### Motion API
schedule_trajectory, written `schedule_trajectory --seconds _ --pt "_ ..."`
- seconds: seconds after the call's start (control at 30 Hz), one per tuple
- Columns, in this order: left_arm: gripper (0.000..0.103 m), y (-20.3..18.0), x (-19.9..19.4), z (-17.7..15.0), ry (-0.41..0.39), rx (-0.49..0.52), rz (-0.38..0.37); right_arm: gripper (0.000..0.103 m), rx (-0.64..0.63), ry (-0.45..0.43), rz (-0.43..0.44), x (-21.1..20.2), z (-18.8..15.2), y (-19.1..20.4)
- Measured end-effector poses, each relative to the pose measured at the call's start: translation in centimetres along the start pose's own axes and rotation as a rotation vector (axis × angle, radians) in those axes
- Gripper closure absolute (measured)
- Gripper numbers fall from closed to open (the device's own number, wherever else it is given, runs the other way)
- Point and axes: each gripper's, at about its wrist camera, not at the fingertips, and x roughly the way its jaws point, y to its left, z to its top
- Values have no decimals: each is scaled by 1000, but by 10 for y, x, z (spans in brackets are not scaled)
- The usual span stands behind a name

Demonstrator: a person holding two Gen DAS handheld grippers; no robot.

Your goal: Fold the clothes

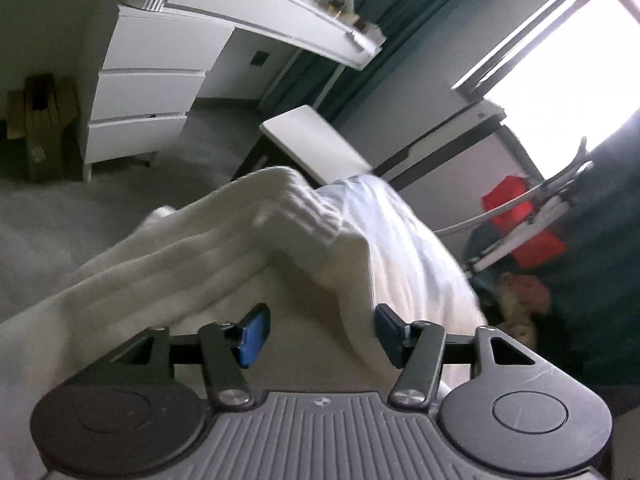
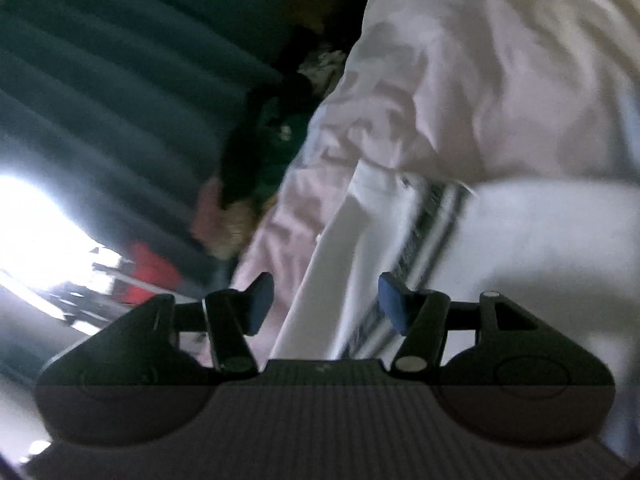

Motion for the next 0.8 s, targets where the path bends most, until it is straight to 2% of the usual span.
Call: schedule_trajectory --seconds 0.13,0.3,0.37,0.43,0.5,0.7,0.77,0.8 --pt "39 39 -43 -19 -4 -54 -47 42 89 51 60 -44 -12 -30" --pt "38 82 -62 -49 19 -220 -91 43 178 132 91 -81 -22 -63" --pt "40 88 -58 -56 55 -267 -102 43 175 111 86 -72 -21 -66" --pt "40 87 -52 -60 55 -254 -112 51 172 90 81 -63 -20 -69" --pt "40 85 -42 -62 53 -246 -108 53 168 69 77 -55 -19 -71" --pt "46 78 -1 -58 -8 -289 -106 58 158 6 62 -29 -16 -79" --pt "54 76 12 -49 -14 -329 -119 63 155 -15 58 -21 -15 -81" --pt "63 76 16 -45 -18 -355 -121 66 153 -26 55 -16 -14 -83"
